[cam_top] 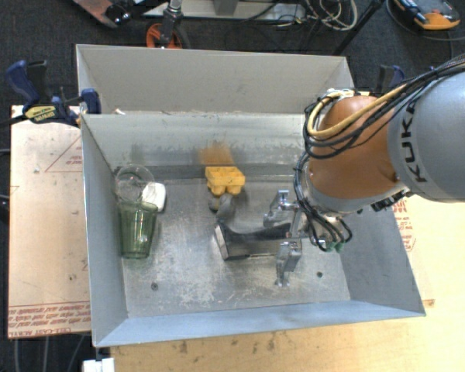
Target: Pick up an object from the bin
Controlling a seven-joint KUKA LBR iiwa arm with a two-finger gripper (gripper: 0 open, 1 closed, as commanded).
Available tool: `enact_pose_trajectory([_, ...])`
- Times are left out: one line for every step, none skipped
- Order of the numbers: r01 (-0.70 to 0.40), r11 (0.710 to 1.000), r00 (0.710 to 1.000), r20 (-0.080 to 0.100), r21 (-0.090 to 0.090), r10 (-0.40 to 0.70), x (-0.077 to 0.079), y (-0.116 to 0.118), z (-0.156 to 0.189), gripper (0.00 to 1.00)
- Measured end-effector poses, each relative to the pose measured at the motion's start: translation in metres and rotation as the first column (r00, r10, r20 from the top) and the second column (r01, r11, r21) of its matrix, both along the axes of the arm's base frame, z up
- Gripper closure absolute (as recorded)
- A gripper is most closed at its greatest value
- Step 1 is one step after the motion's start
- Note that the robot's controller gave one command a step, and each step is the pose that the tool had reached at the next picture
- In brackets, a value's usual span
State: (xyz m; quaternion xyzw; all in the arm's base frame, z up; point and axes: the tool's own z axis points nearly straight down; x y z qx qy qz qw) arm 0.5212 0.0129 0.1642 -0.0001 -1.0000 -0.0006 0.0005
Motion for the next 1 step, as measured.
enact_pose_trajectory([0.001,1.0,1.0,0.001,0.0,-0.001,0.0004,-0.0001,0.0004,0.0])
